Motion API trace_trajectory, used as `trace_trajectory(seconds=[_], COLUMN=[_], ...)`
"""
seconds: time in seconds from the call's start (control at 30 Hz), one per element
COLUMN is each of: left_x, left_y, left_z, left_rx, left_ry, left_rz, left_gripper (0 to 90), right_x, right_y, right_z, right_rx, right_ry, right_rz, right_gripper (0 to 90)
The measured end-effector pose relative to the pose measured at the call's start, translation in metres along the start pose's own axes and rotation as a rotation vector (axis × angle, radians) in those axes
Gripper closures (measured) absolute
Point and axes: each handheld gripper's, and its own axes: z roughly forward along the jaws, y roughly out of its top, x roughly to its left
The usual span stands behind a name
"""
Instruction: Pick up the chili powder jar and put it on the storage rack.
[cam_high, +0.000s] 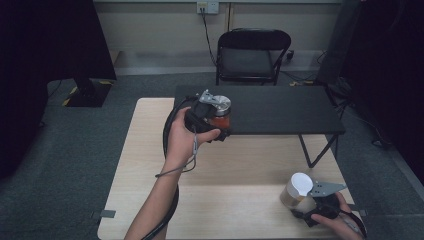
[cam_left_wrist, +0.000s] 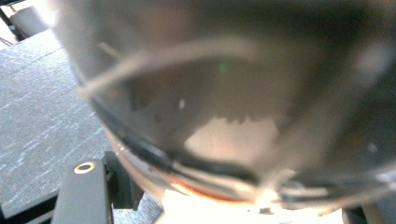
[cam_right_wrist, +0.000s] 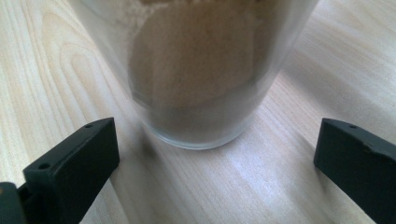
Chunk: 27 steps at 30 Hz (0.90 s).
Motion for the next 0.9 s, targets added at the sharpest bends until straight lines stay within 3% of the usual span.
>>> trace_trajectory(seconds=[0.47, 0.9], left_x=[0.000, 0.001], left_y=[0.007, 0.008], left_z=[0.017, 0.027], left_rx=[0.018, 0.008], left_ry=[0.069, 0.092], left_rz=[-0.018, -0.036], left_gripper=[30.6, 30.6], right_x=[0.000, 0.000], right_y=[0.000, 0.000], right_z=[0.000, 0.000], right_rx=[0.000, 0.000], right_ry=[0.000, 0.000], right_rz=[0.000, 0.000], right_gripper=[0.0, 0.0])
